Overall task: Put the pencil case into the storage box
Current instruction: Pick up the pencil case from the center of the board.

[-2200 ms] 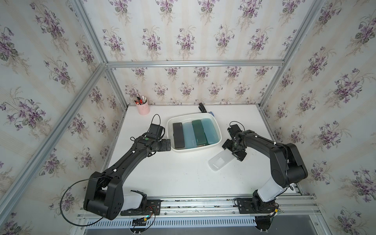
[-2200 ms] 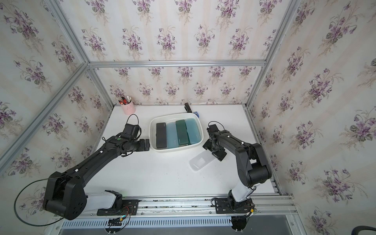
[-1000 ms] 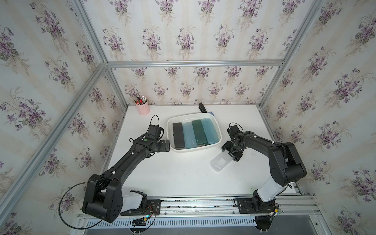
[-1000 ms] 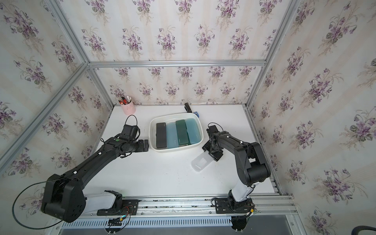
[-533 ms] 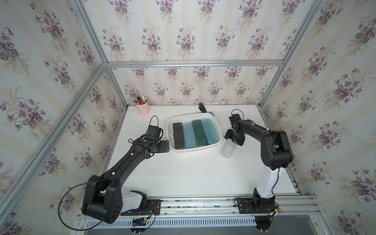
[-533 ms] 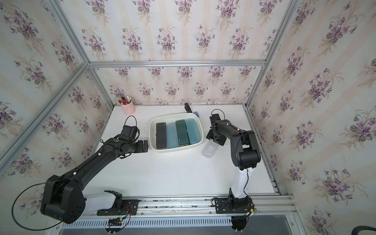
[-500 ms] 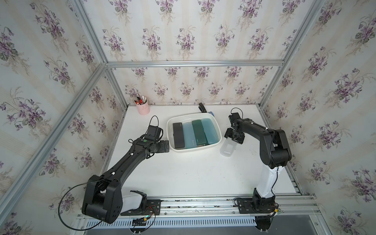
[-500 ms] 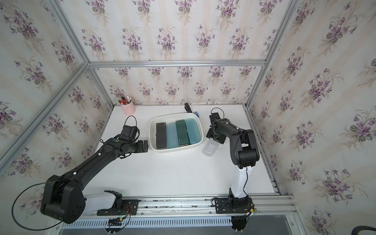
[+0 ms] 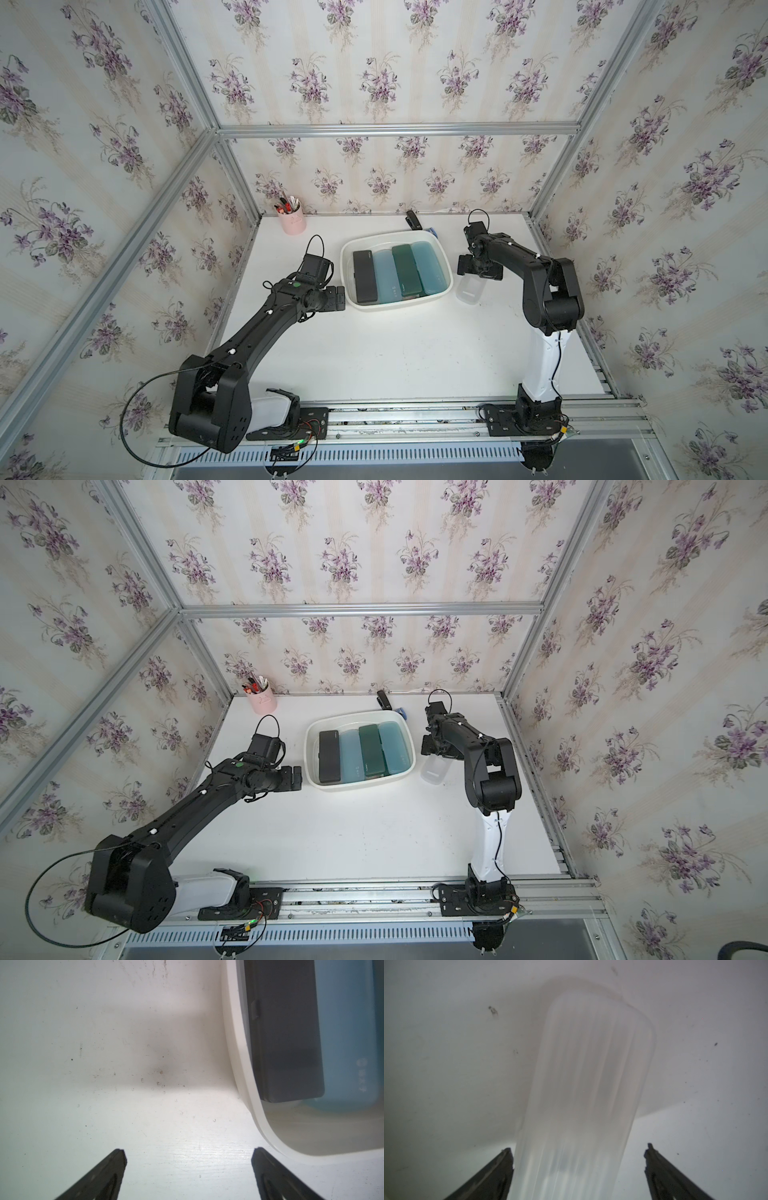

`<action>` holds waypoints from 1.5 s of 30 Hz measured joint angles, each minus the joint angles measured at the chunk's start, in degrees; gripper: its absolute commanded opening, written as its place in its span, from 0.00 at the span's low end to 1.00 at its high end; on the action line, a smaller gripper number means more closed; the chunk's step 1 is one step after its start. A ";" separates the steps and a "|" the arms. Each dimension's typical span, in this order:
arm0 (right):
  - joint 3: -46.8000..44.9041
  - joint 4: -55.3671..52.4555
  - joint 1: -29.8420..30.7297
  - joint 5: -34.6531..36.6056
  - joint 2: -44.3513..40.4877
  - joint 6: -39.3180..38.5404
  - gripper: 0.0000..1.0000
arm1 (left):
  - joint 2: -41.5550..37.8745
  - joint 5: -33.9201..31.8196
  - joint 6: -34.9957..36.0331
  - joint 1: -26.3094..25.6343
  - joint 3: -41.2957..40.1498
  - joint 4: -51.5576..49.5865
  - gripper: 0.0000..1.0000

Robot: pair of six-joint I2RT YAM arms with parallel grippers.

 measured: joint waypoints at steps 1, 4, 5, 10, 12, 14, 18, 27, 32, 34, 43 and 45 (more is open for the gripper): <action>-0.76 0.28 0.07 -0.31 -0.15 0.44 1.00 | 0.00 -0.02 -0.04 0.00 0.07 -0.02 0.99; -2.89 1.66 0.07 -1.27 -0.96 1.70 1.00 | -0.07 -0.17 -0.28 -0.04 0.15 -0.26 1.00; -3.37 2.38 0.02 -1.79 -1.09 1.99 1.00 | -0.15 -0.20 -0.44 -0.04 0.22 -0.39 0.99; -3.98 4.59 -0.24 -3.08 -1.09 3.52 1.00 | -0.61 -0.79 -0.44 -0.07 0.59 -1.53 0.99; -4.31 5.62 -0.59 -3.74 -1.09 3.93 1.00 | -0.72 -1.03 -0.44 -0.07 0.70 -1.81 0.99; -4.87 6.73 -1.31 -4.81 -1.11 4.74 0.99 | -0.83 -1.05 -0.44 -0.07 0.72 -2.19 0.99; -7.10 10.23 -2.91 -5.57 -1.86 4.90 0.96 | -0.81 -1.11 -0.42 -0.07 1.14 -2.73 0.99; -8.70 15.10 -4.33 -5.68 -1.97 4.70 0.74 | -0.46 -1.64 -0.39 -0.11 1.77 -2.80 1.00; -9.60 17.44 -4.42 -5.88 -2.29 4.26 0.72 | -0.52 -1.77 -0.39 -0.17 1.88 -2.93 1.00; -9.86 17.70 -4.46 -6.05 -2.58 4.09 0.71 | -0.57 -1.88 -0.39 -0.31 1.88 -2.97 0.99; -12.04 14.23 -4.39 -8.87 -5.79 3.45 0.64 | -1.46 -1.92 -0.42 -0.37 1.53 -2.99 0.99; -12.15 12.63 -4.42 -8.96 -6.97 3.39 0.62 | -1.66 -1.95 -0.42 -0.37 1.33 -3.13 1.00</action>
